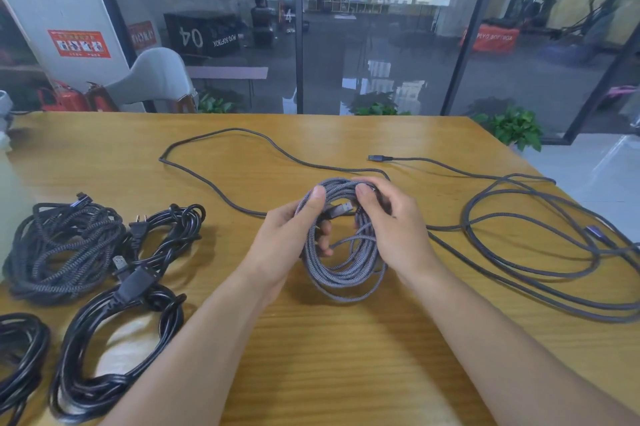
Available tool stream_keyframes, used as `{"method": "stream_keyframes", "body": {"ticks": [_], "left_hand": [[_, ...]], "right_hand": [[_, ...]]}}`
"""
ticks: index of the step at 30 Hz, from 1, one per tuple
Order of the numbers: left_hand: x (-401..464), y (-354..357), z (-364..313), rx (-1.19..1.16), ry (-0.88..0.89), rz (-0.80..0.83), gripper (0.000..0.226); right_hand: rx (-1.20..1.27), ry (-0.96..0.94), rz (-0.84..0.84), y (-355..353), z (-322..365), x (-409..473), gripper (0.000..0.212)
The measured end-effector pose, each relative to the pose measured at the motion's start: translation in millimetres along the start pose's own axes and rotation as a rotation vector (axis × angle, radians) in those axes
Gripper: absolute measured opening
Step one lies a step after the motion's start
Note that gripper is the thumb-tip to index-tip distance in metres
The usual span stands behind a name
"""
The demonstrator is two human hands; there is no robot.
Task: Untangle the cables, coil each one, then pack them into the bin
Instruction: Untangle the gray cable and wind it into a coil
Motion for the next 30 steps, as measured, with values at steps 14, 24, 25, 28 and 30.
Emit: {"method": "stream_keyframes", "body": {"ticks": [14, 24, 25, 28, 30], "left_hand": [[0, -6, -20, 0.201, 0.263, -0.062, 0.029], [2, -29, -10, 0.392, 0.18, -0.209, 0.018], [2, -30, -8, 0.427, 0.164, -0.202, 0.019], [4, -35, -1, 0.617, 0.092, -0.181, 0.03], [5, -36, 3, 0.737, 0.051, -0.137, 0.051]], "right_hand": [[0.025, 0.018, 0.044, 0, -1, 1, 0.029], [0.069, 0.2, 0.227, 22, -22, -5, 0.038], [0.031, 0.203, 0.237, 23, -22, -6, 0.04], [-0.184, 0.202, 0.276, 25, -24, -10, 0.035], [-0.292, 0.208, 0.307, 25, -25, -13, 0.031]]}}
Point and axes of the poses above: each hand's wrist, its own x-axis towards the middle knuckle, its own y-axis out of the palm, z = x × y, the point moved 10 cm from there along x, towards the middle knuckle, and after that the axes turned 7 degrees about y, right-handed, at the moved point
